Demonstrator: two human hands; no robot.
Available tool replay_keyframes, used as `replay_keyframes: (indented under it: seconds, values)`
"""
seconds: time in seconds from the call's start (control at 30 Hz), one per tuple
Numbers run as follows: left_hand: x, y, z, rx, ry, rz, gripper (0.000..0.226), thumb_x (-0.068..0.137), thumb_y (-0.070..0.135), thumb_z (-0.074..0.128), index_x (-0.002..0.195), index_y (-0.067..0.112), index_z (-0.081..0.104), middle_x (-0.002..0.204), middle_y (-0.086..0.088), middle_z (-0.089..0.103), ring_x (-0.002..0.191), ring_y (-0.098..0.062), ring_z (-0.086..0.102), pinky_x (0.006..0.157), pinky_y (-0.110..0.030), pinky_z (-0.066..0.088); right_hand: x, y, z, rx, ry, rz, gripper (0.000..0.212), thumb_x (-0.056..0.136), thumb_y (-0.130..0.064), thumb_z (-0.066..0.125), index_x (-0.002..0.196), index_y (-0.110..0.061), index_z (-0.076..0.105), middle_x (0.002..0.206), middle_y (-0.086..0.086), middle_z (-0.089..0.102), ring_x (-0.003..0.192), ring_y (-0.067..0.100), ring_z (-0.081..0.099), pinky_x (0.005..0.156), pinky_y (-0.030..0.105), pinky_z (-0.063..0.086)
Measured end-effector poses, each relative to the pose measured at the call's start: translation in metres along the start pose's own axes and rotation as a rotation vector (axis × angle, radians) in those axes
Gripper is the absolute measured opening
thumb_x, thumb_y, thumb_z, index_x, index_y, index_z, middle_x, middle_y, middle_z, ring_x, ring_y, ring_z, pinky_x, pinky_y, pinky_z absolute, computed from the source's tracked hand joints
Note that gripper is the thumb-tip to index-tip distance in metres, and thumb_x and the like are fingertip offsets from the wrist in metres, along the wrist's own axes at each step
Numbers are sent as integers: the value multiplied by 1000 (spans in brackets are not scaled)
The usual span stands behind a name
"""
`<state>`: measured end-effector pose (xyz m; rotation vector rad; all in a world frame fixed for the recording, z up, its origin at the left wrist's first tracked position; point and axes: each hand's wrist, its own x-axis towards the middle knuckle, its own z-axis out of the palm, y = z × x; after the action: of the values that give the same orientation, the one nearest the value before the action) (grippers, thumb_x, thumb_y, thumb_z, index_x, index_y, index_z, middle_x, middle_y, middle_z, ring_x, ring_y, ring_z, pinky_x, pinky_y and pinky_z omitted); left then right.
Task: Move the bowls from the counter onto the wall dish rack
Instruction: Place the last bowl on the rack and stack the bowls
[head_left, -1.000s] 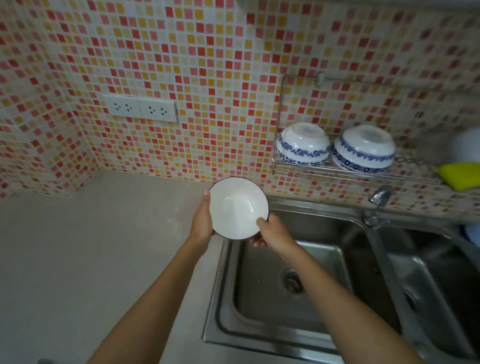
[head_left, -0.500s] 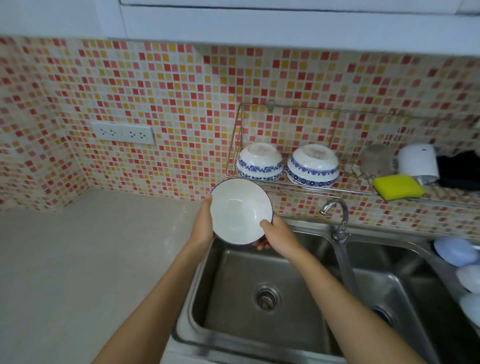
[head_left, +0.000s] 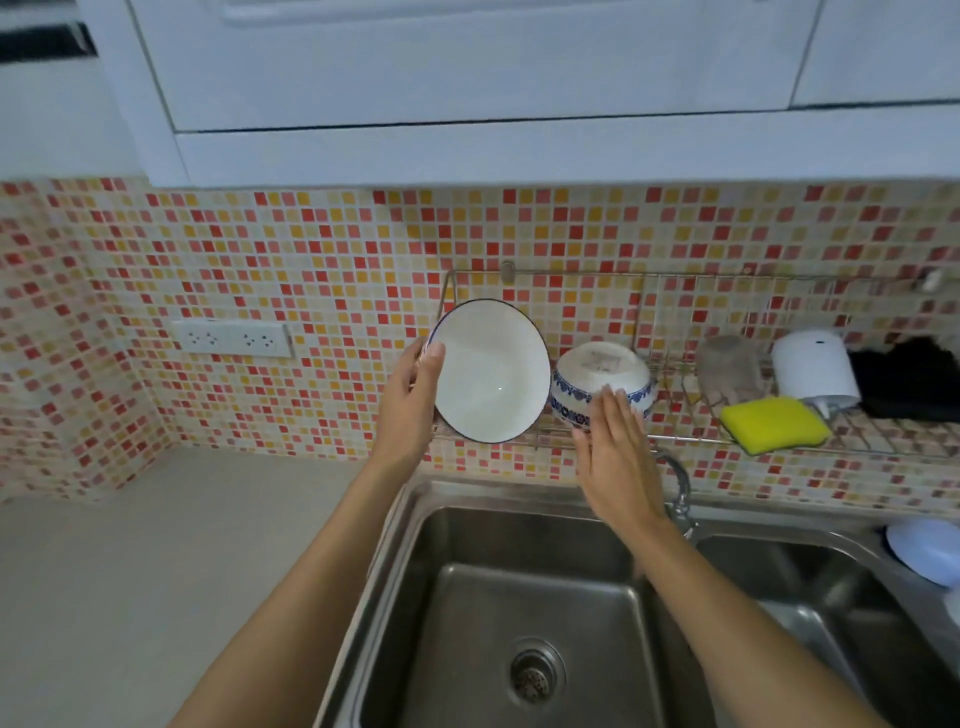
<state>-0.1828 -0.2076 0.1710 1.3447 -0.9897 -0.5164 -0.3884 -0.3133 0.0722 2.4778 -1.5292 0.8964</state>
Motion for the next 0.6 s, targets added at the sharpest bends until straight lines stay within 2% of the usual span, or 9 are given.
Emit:
replay_keyframes:
  seconds: [0.07, 0.13, 0.2, 0.27, 0.33, 0.4, 0.5, 0.6]
  values:
    - [16, 10, 7, 74, 51, 111, 61, 88, 63, 44, 141, 34, 39, 143, 1, 47, 121, -16, 50, 85, -23, 50, -1, 12, 7, -41, -2, 36, 65, 102, -46, 15, 152, -4, 18, 161, 12, 14, 149, 21, 3, 121, 39, 4]
    - [35, 18, 14, 195, 92, 228, 59, 89, 57, 49, 142, 33, 38, 137, 2, 49, 118, -16, 51, 87, -25, 46, -4, 18, 13, -94, -2, 28, 66, 102, -46, 15, 152, -4, 17, 161, 13, 13, 150, 24, 4, 122, 42, 7]
    - [54, 21, 21, 366, 100, 337, 66, 86, 60, 53, 144, 34, 36, 130, 0, 49, 111, -13, 49, 89, -27, 41, -5, 19, 17, -105, -12, 27, 67, 102, -49, 14, 153, -4, 15, 161, 12, 10, 150, 24, 4, 122, 43, 7]
    - [73, 19, 26, 579, 60, 410, 73, 81, 65, 56, 144, 38, 32, 130, -6, 45, 108, -17, 50, 86, -28, 44, -5, 18, 18, -105, -19, 31, 70, 102, -53, 12, 153, -5, 13, 162, 11, 7, 151, 23, 2, 122, 41, 2]
    - [88, 15, 30, 836, -10, 521, 79, 76, 68, 57, 145, 37, 32, 132, -13, 43, 112, -25, 51, 81, -35, 52, -6, 19, 17, -115, -16, 21, 72, 101, -55, 13, 153, -6, 12, 162, 10, 6, 151, 22, 1, 123, 40, -1]
    - [99, 6, 34, 1052, -69, 660, 82, 74, 70, 56, 144, 33, 35, 131, -19, 45, 114, -31, 51, 69, -41, 56, -6, 19, 18, -115, -10, 12, 72, 101, -55, 16, 154, -5, 13, 162, 10, 7, 151, 22, 2, 123, 37, -4]
    - [109, -11, 37, 1223, -143, 771, 81, 71, 71, 56, 139, 30, 42, 122, -20, 50, 109, -34, 53, 54, -41, 56, -6, 19, 17, -120, -13, 14, 72, 102, -55, 17, 153, -5, 15, 162, 11, 10, 151, 22, 4, 122, 35, -8]
    - [113, -30, 37, 1299, -218, 810, 79, 70, 66, 64, 137, 27, 46, 118, -19, 51, 105, -34, 53, 58, -41, 58, -6, 17, 15, -128, 2, 16, 73, 102, -55, 15, 153, -4, 18, 161, 12, 14, 150, 23, 8, 121, 34, -11]
